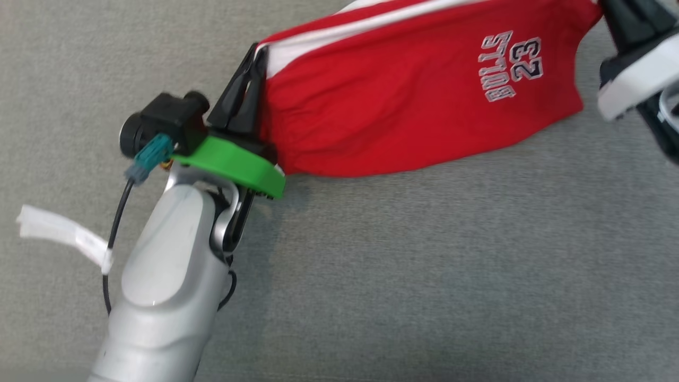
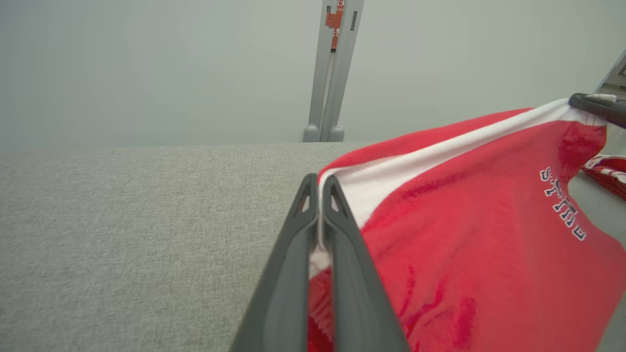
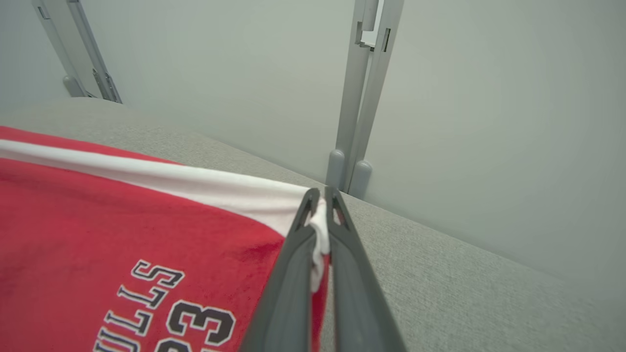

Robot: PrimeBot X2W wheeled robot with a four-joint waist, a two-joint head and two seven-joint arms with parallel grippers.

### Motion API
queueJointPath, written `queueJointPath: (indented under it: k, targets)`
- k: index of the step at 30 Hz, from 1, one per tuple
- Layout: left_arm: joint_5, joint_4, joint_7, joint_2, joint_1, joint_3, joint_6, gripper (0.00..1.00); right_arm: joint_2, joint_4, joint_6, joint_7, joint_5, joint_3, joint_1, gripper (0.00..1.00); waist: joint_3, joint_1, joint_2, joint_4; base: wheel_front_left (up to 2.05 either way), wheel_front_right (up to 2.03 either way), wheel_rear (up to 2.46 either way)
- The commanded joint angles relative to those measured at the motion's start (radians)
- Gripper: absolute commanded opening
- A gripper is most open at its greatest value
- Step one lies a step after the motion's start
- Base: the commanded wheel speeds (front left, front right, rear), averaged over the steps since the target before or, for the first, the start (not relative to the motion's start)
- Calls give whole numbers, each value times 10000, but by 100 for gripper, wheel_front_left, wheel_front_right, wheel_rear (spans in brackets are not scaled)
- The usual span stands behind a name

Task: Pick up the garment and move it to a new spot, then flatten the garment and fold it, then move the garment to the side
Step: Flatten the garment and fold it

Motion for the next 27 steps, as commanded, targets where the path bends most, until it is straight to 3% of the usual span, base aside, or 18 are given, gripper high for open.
queueJointPath:
  k: [1,7,8,9,10,13,16,21,27]
  targets:
    - [-74,325,-72,16,-405,-89,-48,0,-85,396,-39,-76,164,207,-462,0,851,0,0,934,0,0,0]
    - [-628,1955,-283,-22,-1615,-857,-182,0,262,2359,-33,-535,472,1425,-1997,0,1024,0,0,1046,0,0,0]
    - [-762,2182,-350,-25,-1747,-974,-204,25,338,2650,-33,-685,554,1605,-2178,23,1041,0,0,1031,0,0,0]
    - [-885,2317,-411,-22,-1837,-1062,-216,75,381,2852,-33,-856,605,1745,-2288,66,1052,0,0,1008,0,0,0]
    - [-1031,2451,-493,-24,-1914,-1169,-213,100,456,3077,-33,-1087,660,1862,-2382,100,1054,0,0,966,0,0,0]
    - [-1143,2584,-690,-23,-1918,-1221,-214,100,594,3416,-31,-1584,676,2011,-2351,100,981,0,0,821,0,0,0]
    - [-785,2037,-768,-12,-1633,-822,154,100,782,3328,-31,-1785,550,1593,-1954,100,800,0,0,585,0,0,0]
    - [322,5,-748,131,-546,310,876,100,1246,1561,-30,-1781,-317,-521,-578,100,446,0,0,81,0,0,0]
    - [1137,-1317,-738,281,653,1382,1257,100,2260,-522,-28,-1784,-1387,-2561,1715,100,-114,0,0,-592,0,0,0]
